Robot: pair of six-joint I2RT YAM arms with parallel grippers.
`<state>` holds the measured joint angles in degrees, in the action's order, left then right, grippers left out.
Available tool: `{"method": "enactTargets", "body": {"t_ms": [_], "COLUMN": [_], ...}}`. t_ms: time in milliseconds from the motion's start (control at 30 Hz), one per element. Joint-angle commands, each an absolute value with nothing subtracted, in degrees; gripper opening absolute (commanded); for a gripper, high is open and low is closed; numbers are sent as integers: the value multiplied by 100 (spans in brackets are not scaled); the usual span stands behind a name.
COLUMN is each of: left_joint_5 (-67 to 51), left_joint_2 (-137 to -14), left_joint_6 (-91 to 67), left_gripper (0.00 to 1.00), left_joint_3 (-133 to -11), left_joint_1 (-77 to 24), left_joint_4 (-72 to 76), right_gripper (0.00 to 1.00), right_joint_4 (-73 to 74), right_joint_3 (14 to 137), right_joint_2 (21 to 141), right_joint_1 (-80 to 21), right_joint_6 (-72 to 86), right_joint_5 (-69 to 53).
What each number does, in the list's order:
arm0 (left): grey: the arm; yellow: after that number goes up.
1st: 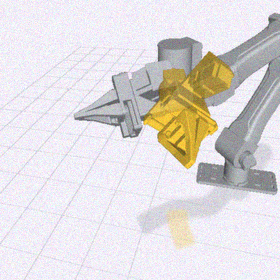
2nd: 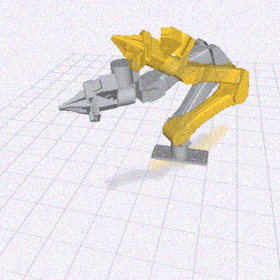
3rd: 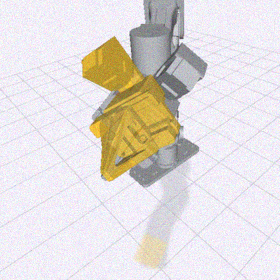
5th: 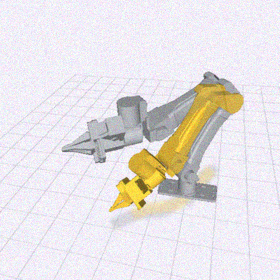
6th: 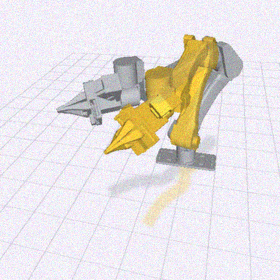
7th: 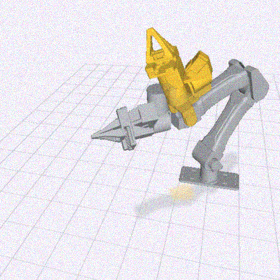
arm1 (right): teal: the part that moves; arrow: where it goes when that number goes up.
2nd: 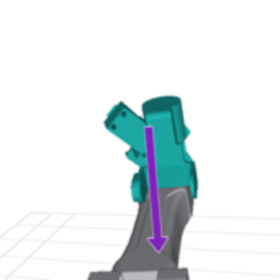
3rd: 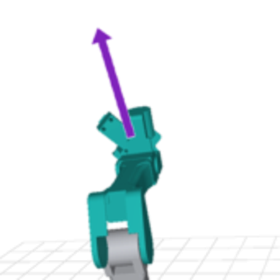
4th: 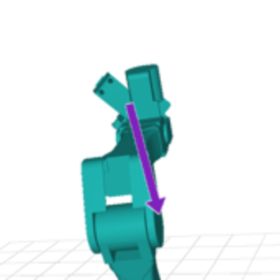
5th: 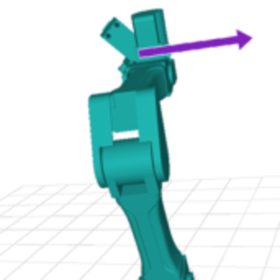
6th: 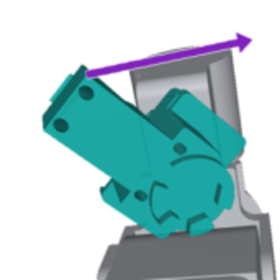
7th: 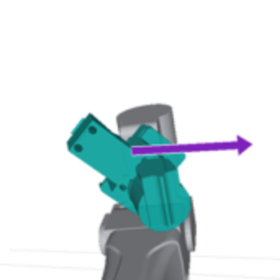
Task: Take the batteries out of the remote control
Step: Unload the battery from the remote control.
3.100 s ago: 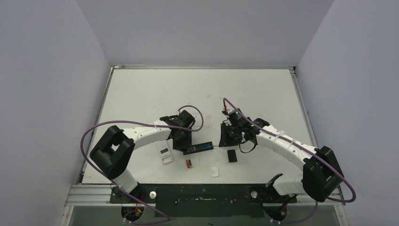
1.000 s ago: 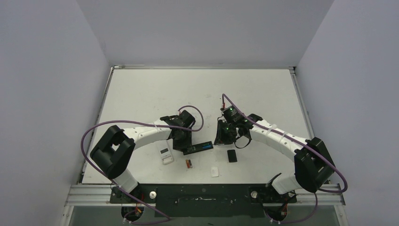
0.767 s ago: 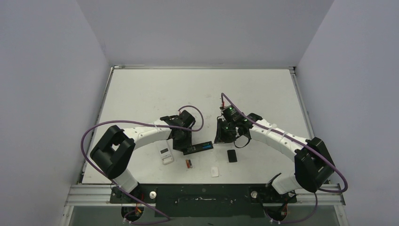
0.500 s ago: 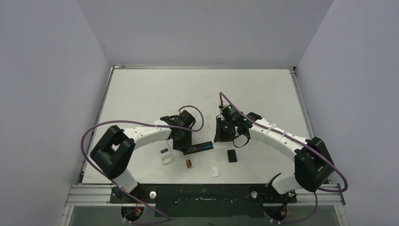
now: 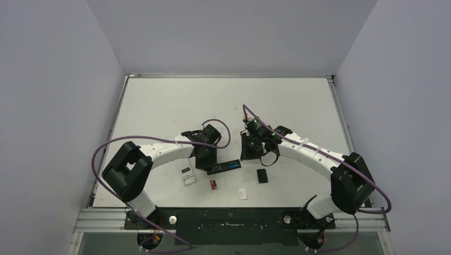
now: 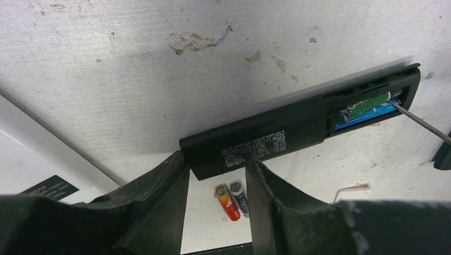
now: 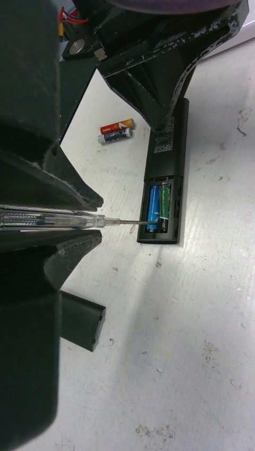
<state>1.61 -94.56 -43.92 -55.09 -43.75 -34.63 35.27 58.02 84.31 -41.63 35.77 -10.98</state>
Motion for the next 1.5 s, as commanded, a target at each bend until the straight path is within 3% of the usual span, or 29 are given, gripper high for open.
{"method": "enactTargets", "body": {"t_ms": [0,433,933,1467], "left_joint_5": [552,578,587,593], "left_joint_2": [-10072,-10081,-10072,-10081], "left_joint_6": [-4377,-4386,-4376,-4368], "left_gripper": [38,38,38,38], "left_joint_3": [-5261,-5241,-5230,-5257], "left_joint_1": [-4570,-4570,-4568,-4566], "left_joint_4": [-2971,-2981,-2982,-3013], "right_gripper": [5,5,5,5], "right_joint_4": [2575,2189,3599,3348], "right_joint_3": [5755,5472,5761,5713], "right_joint_2": [8313,7807,7852,7999], "right_joint_1": [-4256,-4114,-4085,-4117], "right_joint_6": [3801,3986,3507,3524], "right_joint_5": [-1520,-1852,-827,-801]}}
